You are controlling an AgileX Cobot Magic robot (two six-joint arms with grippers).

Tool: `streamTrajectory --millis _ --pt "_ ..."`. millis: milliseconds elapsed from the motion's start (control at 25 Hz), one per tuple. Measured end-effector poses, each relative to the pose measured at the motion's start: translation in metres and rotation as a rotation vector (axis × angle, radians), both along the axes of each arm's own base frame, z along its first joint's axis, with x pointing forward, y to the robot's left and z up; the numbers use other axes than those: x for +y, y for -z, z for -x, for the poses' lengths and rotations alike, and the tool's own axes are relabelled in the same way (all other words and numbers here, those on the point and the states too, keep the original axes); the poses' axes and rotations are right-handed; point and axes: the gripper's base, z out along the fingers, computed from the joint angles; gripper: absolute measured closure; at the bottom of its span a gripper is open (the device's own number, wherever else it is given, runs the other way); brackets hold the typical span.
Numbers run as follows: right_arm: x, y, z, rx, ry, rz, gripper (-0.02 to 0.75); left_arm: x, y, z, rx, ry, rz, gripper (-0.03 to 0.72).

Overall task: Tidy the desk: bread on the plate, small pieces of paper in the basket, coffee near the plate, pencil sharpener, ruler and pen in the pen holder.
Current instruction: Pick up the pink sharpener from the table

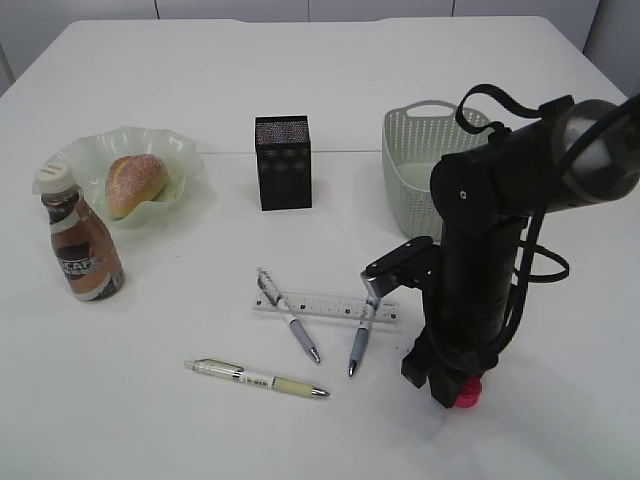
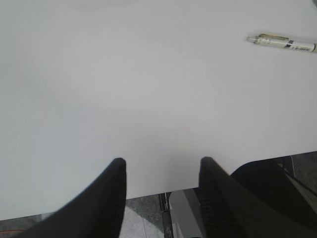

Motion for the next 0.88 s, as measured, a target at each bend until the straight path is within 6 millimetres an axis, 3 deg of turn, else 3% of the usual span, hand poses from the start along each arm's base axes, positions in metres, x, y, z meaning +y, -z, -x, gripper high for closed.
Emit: streamTrajectory --millis 320,520,680,880 --pt "0.004 -0.002 -0.002 0.018 0.023 -0.021 0.434 0.000 0.000 0.000 0.000 0.000 0.000 0.335" --pt "0.015 -0.014 -0.014 0.014 0.079 -0.078 0.434 0.000 0.000 0.000 0.000 0.000 0.000 0.335" --pt "0.021 -0.037 -0.023 -0.087 0.111 -0.149 0.434 -0.001 0.000 0.000 0.001 0.000 0.007 0.335" --pt "0.022 -0.095 -0.029 -0.347 0.120 -0.279 0.434 -0.002 0.000 0.000 0.002 0.001 0.020 0.335"
